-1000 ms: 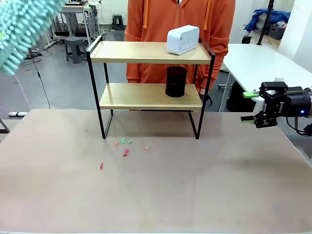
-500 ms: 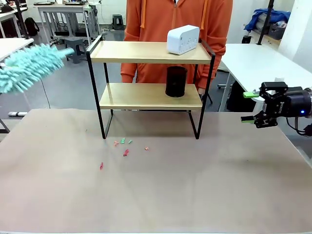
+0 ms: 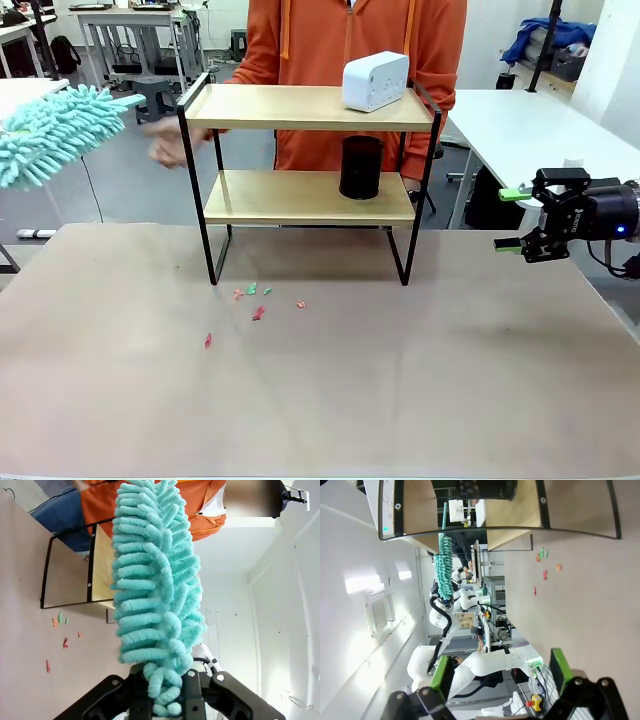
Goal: Clean the shelf.
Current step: Hand the Duster back to the human.
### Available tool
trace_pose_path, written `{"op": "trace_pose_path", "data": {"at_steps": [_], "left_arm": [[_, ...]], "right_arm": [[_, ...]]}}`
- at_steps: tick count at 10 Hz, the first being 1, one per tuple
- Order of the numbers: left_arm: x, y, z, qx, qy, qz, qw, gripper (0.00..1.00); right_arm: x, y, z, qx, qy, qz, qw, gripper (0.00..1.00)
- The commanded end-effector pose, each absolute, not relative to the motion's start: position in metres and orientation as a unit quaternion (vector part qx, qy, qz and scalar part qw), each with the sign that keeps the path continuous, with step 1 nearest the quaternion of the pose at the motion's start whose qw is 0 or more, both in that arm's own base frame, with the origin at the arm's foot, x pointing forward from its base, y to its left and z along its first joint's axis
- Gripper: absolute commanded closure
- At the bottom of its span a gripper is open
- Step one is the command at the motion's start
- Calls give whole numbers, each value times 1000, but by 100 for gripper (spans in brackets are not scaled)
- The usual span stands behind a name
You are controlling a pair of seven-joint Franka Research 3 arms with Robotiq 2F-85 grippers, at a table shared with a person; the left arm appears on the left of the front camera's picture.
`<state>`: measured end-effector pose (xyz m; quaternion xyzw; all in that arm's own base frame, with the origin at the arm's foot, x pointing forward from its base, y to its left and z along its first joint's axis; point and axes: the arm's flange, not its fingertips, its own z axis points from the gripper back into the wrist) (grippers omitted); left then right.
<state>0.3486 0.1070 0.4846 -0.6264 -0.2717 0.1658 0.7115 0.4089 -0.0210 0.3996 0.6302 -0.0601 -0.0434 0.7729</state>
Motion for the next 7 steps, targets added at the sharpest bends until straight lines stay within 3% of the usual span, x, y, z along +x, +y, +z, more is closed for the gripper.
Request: {"op": "trace_pose_path", "data": {"at_steps": [1,7], "left_arm": [[349,106,485,-635,-280,154,704,100],[349,106,485,-635,-280,154,704,100]], "right_arm": [[409,-22,402,630,-57,-39,773,0],[409,-22,402,630,-57,-39,773,0]]}}
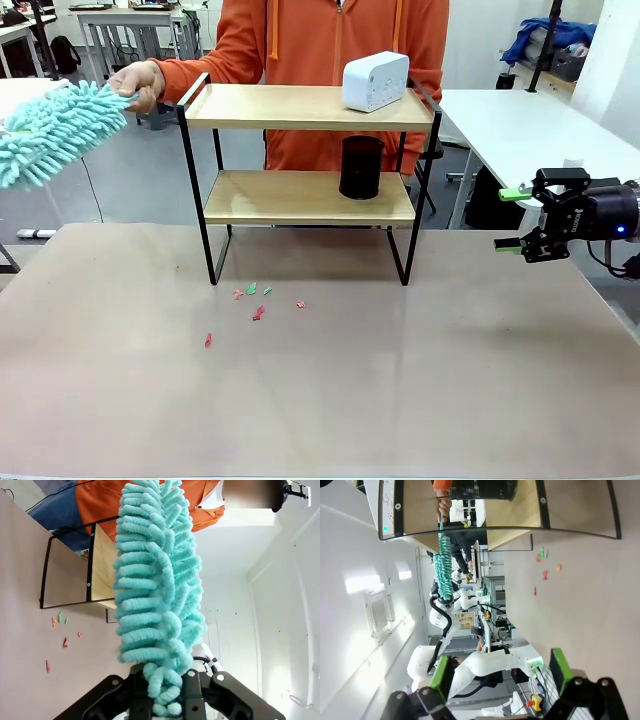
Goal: Clean the shelf.
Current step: Hand the Duster back to the human.
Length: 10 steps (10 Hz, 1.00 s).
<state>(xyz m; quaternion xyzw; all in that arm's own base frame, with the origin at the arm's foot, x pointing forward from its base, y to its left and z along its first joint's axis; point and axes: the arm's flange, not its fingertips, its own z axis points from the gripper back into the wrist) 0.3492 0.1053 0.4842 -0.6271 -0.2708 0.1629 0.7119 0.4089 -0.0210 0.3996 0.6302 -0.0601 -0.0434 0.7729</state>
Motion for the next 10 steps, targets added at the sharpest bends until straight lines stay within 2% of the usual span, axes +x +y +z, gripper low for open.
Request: {"op": "trace_pose_path", "data": {"at_steps": [1,2,3,4,5,7,9,10], "left_arm": [[349,106,485,-635,-280,154,704,100],[349,105,484,-627,-271,163,712,82],[349,104,484,-634,-265,160,708,43],[347,104,486,-636,-265,149,710,25],[345,105,487,-640,-262,140,709,0],[341,105,484,-646,-245,114,714,0],[344,96,462,-667,-167,27,725,0],[348,86,442,-652,-132,10,747,0]], "right_arm": [[409,-22,402,630,-57,-39,773,0],[409,-22,402,630,-57,-39,773,0],[409,-22,402,630,-57,-39,773,0],[409,-22,402,630,-57,-39,773,0],[409,-22,402,630,-57,-39,773,0],[409,-22,402,630,-57,-39,773,0],[409,-22,402,630,-57,-39,773,0],[409,-22,402,630,-57,-39,773,0]]}}
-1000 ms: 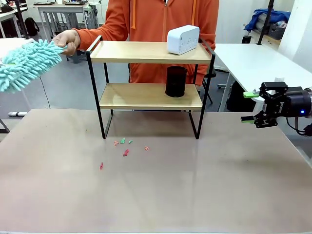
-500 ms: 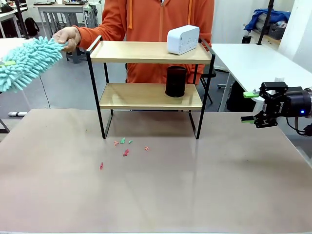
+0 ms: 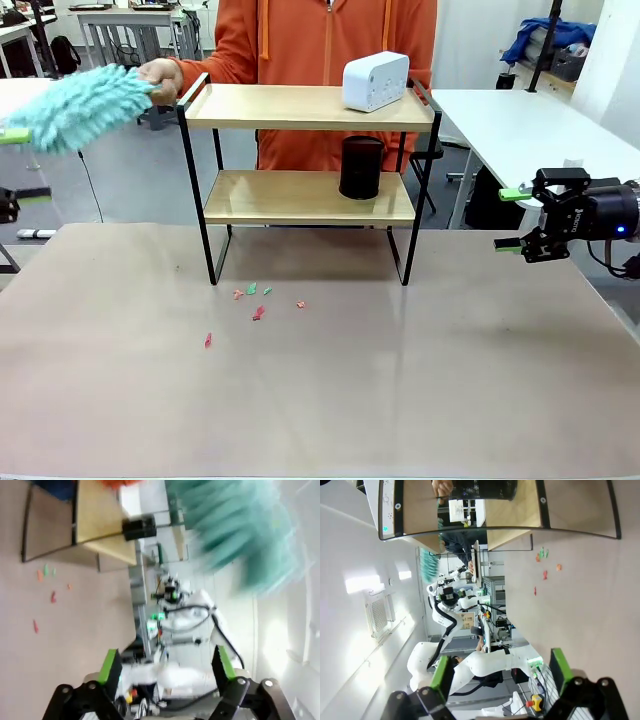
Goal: Clean the shelf.
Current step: Hand the Duster back to the human.
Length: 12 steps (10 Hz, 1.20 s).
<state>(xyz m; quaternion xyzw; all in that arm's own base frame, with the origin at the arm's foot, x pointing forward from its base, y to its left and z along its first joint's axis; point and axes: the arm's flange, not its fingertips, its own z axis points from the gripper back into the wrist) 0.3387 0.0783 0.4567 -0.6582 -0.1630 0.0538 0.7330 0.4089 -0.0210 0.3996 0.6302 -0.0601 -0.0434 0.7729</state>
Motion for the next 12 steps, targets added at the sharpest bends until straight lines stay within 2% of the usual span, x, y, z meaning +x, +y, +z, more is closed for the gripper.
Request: {"op": "trace_pose_path", "data": {"at_steps": [1,3,5,6,12], "left_arm": [[354,71,423,-648,-102,-16,755,0],[374,15,392,-663,-48,-51,745,0],[386,-23,368,-677,-38,-42,734,0],[363,-1,380,-664,-35,-46,745,0],[363,-1,380,-664,-35,-46,745,0]], "right_arm": [[409,-22,402,630,-57,-39,773,0],[409,-22,402,630,-57,-39,773,0],[409,-22,402,630,-57,-39,773,0],[409,-22,402,630,-57,-39,773,0],[409,-22,402,630,-57,-39,773,0]]}}
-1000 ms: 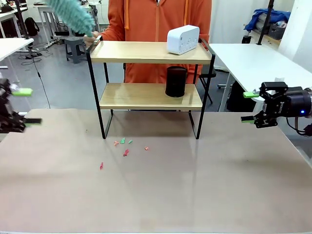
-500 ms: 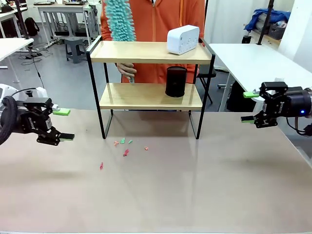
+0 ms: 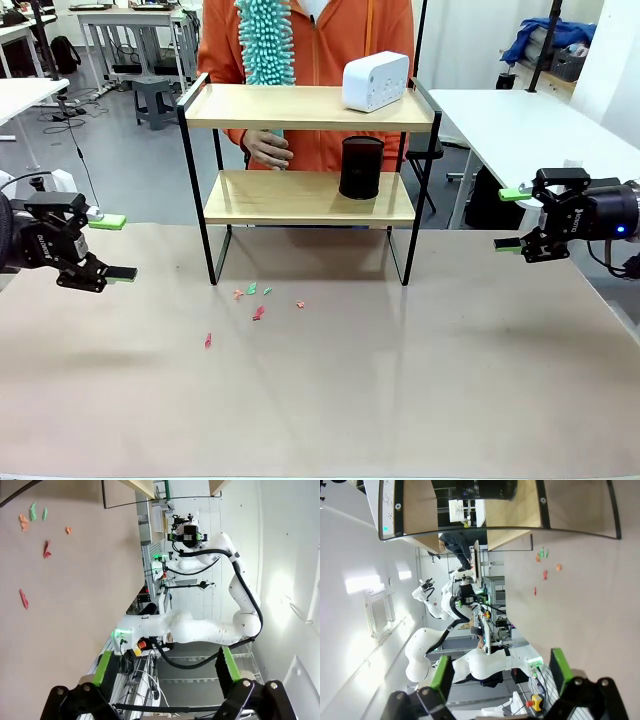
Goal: Clean the shelf.
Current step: Hand the Duster back to the human.
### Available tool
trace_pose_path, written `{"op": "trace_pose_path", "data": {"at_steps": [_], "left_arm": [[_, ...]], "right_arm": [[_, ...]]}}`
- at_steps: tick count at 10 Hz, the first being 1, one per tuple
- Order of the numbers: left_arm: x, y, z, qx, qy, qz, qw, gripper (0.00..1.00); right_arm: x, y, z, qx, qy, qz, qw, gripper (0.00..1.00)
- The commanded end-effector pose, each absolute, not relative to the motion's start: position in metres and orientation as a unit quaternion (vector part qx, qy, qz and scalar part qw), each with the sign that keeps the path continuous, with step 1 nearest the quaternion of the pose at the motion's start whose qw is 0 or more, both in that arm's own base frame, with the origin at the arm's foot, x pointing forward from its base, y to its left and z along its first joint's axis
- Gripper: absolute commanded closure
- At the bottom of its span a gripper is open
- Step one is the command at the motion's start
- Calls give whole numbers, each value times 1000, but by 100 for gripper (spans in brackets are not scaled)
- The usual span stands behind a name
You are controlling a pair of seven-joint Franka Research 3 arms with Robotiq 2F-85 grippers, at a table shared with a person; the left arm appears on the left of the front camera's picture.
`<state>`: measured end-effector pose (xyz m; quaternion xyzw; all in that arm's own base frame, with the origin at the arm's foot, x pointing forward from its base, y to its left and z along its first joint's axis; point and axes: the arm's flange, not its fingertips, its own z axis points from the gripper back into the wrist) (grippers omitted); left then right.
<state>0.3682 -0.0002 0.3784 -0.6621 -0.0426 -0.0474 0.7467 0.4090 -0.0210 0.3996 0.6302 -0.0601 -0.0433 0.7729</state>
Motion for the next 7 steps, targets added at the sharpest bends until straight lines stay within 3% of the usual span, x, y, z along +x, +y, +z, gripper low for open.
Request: {"op": "trace_pose_path", "data": {"at_steps": [1,7], "left_arm": [[363,-1,380,-664,-35,-46,745,0],[363,-1,380,-664,-35,-46,745,0]], "right_arm": [[409,-22,402,630,-57,-39,773,0],[409,-22,402,630,-57,-39,773,0]]}}
